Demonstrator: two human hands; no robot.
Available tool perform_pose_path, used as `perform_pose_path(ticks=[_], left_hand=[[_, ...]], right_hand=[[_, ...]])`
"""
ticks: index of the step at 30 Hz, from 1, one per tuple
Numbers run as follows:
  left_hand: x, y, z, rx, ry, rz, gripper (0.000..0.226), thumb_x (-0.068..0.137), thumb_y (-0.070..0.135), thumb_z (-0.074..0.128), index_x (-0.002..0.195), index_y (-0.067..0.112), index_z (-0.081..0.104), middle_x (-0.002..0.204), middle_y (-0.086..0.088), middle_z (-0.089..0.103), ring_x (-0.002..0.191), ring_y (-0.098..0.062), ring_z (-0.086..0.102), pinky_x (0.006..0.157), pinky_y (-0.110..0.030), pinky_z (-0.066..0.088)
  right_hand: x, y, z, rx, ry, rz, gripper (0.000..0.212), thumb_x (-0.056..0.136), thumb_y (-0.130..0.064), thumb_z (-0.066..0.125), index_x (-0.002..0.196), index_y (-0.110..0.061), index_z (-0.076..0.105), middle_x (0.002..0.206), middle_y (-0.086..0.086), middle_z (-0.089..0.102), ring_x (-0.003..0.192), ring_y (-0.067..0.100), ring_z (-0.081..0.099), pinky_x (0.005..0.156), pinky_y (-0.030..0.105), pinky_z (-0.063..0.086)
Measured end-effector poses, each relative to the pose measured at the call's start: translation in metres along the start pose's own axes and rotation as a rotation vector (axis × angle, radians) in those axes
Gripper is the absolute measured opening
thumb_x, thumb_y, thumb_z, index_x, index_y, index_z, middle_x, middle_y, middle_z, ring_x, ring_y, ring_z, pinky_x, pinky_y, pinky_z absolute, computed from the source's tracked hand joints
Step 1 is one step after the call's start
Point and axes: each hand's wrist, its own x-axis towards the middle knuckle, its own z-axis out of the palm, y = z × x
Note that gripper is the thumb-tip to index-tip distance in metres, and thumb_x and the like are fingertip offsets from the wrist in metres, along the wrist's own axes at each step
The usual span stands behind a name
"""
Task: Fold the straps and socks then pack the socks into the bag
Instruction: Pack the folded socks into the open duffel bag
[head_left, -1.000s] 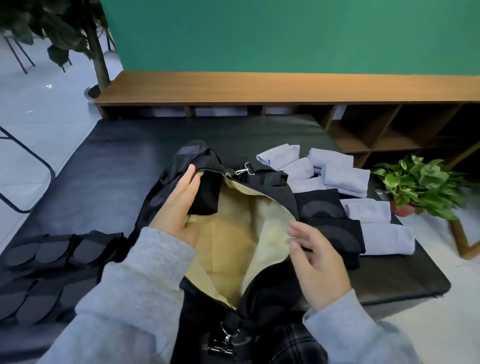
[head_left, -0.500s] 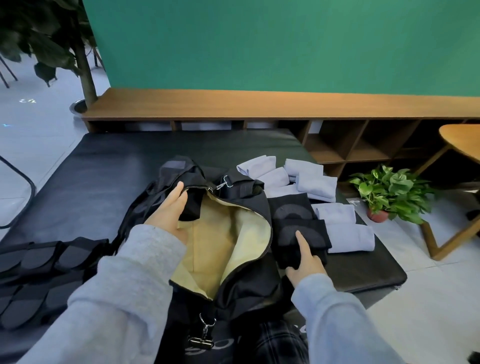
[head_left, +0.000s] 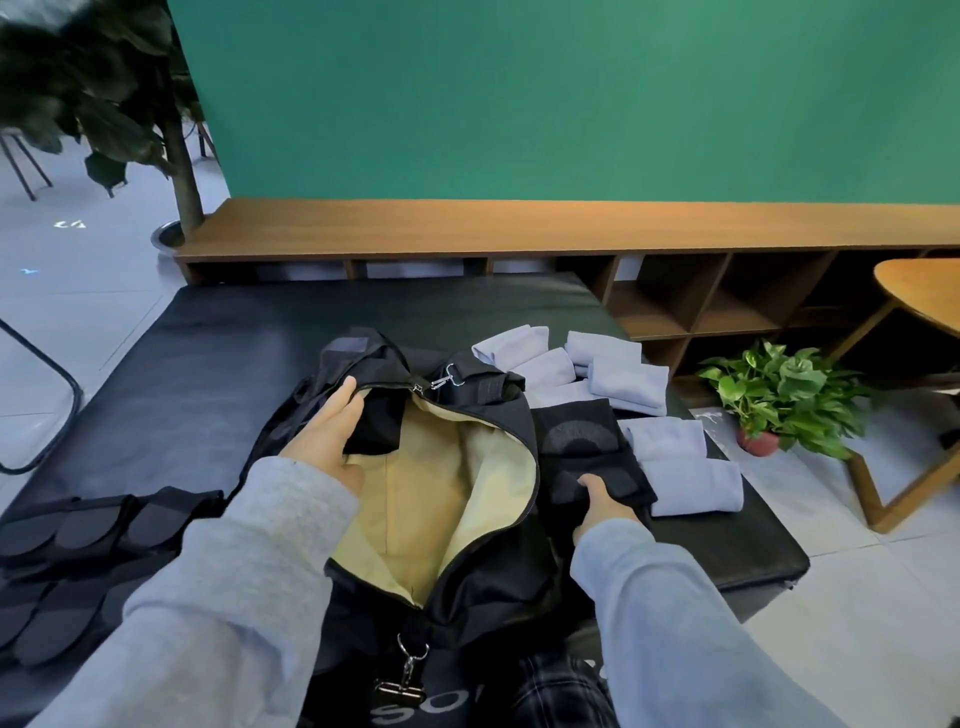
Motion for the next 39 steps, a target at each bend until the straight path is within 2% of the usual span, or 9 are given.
perform_pose_path(ticks=[9,15,20,22,26,31,34,37,39], left_hand=[[0.005,-0.005,0.003,-0.021,0.023,0.012,0.073,0.087,-0.008,0.051,0.148,0.016,0.017,0.155,0.011,0.005,0.142,-0.008,0.012,0.097,-0.006,0.010],[0.004,-0.004,0.004,-0.069,0.041,0.003,0.074,0.085,-0.010,0.052,0.147,0.016,0.020,0.151,0.016,0.009,0.142,-0.012,0.016,0.108,-0.015,0.015],[0.000,-0.002,0.002,-0.091,0.050,-0.008,0.074,0.085,-0.010,0.052,0.147,0.014,0.019,0.155,0.009,0.008,0.142,-0.015,0.018,0.112,-0.024,0.019],[0.000,0.000,0.002,-0.113,0.056,-0.008,0.074,0.085,-0.009,0.053,0.147,0.012,0.018,0.155,0.004,0.010,0.142,-0.019,0.018,0.114,-0.031,0.020],[0.000,-0.003,0.002,-0.095,0.051,0.000,0.074,0.085,-0.007,0.055,0.147,0.014,0.019,0.156,0.004,0.010,0.142,-0.019,0.018,0.113,-0.031,0.020],[-0.002,0.003,0.001,-0.109,0.040,-0.007,0.072,0.086,-0.008,0.053,0.146,0.012,0.020,0.156,0.002,0.009,0.143,-0.018,0.014,0.111,-0.025,0.015],[-0.003,0.006,-0.001,-0.091,0.033,-0.005,0.072,0.086,-0.010,0.050,0.147,0.014,0.020,0.155,0.007,0.009,0.143,-0.012,0.012,0.104,-0.012,0.013],[-0.003,0.006,-0.004,-0.093,0.022,-0.006,0.071,0.087,-0.009,0.049,0.147,0.014,0.019,0.155,0.008,0.007,0.142,-0.009,0.010,0.100,-0.009,0.010],[-0.003,0.006,-0.005,-0.094,0.038,-0.006,0.071,0.087,-0.008,0.051,0.147,0.012,0.019,0.156,0.006,0.007,0.142,-0.009,0.009,0.100,-0.008,0.009]], right_hand=[[-0.008,0.035,0.010,0.014,-0.002,-0.091,0.046,0.090,-0.011,0.042,0.129,-0.036,0.038,0.074,0.000,0.051,0.066,0.016,0.052,0.067,0.023,0.044],[-0.011,0.047,0.010,0.050,0.051,-0.118,0.014,0.092,-0.035,0.043,0.098,-0.045,0.051,0.107,0.003,0.060,0.089,0.022,0.057,0.080,0.028,0.045],[-0.011,0.045,0.020,0.354,0.271,-0.136,0.027,0.087,-0.020,0.057,0.062,-0.017,0.049,0.100,0.010,0.053,0.056,0.016,0.045,0.052,0.022,0.033],[-0.014,0.045,0.029,0.411,0.338,-0.165,0.028,0.083,-0.017,0.065,0.064,-0.020,0.044,0.104,0.008,0.048,0.060,0.014,0.046,0.056,0.021,0.033],[-0.014,0.042,0.038,0.437,0.298,-0.169,0.028,0.081,-0.024,0.069,0.083,-0.036,0.043,0.122,0.004,0.045,0.098,0.024,0.050,0.080,0.026,0.037],[-0.010,0.043,0.037,0.450,0.171,-0.122,0.048,0.085,-0.032,0.065,0.125,-0.041,0.039,0.119,0.007,0.049,0.101,0.026,0.051,0.084,0.027,0.041],[-0.012,0.041,0.036,0.456,0.190,-0.150,0.043,0.085,-0.028,0.065,0.119,-0.042,0.042,0.111,0.003,0.053,0.097,0.022,0.053,0.083,0.027,0.043],[-0.019,0.038,0.039,0.449,0.250,-0.290,0.035,0.086,-0.014,0.062,0.096,-0.043,0.046,0.110,0.001,0.045,0.076,0.008,0.050,0.062,0.011,0.040],[-0.023,0.037,0.043,0.411,0.285,-0.382,0.040,0.086,-0.007,0.059,0.085,-0.044,0.047,0.113,0.000,0.041,0.069,0.007,0.049,0.059,0.008,0.041]])
